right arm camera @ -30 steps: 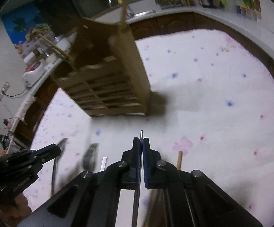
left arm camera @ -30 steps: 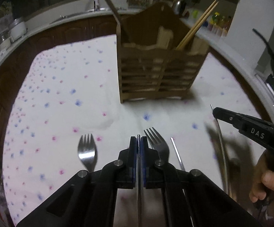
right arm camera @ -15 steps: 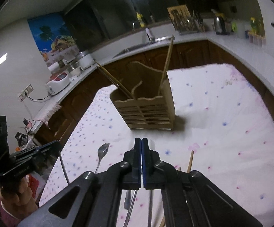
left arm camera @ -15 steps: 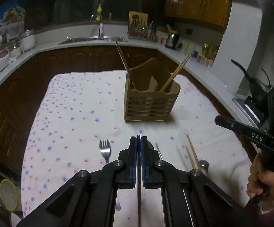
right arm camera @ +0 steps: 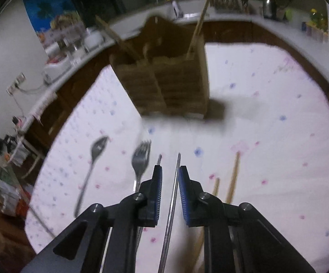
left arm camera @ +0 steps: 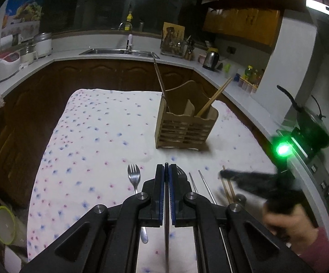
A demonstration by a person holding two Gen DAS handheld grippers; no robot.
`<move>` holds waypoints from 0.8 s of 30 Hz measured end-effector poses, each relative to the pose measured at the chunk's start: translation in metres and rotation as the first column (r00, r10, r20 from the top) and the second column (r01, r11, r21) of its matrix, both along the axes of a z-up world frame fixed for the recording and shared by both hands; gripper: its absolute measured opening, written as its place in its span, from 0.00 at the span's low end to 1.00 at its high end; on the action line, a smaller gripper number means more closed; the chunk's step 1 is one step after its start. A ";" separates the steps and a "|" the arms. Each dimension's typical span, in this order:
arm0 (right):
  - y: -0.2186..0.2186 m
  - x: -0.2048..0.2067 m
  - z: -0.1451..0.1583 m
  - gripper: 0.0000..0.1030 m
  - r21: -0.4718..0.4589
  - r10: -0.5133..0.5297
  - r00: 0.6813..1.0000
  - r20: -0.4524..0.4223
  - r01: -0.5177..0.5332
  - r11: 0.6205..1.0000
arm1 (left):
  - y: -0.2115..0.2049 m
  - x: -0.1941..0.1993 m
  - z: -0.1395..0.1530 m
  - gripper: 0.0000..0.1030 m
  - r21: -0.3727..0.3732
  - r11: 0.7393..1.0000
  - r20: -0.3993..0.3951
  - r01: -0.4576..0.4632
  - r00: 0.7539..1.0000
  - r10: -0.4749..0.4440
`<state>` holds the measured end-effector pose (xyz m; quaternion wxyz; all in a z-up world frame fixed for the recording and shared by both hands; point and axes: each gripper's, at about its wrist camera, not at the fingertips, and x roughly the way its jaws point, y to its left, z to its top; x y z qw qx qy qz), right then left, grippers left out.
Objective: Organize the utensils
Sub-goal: 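Lift both held metal chopsticks and carry them above the wooden holder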
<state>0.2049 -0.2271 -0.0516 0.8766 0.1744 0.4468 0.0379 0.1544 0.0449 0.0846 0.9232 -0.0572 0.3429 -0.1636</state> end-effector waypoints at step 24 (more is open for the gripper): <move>-0.001 0.000 0.016 0.04 -0.029 -0.003 0.998 0.062 0.005 1.000 | 0.008 0.010 -0.002 0.02 -0.068 0.998 0.017 -0.008 1.000 0.009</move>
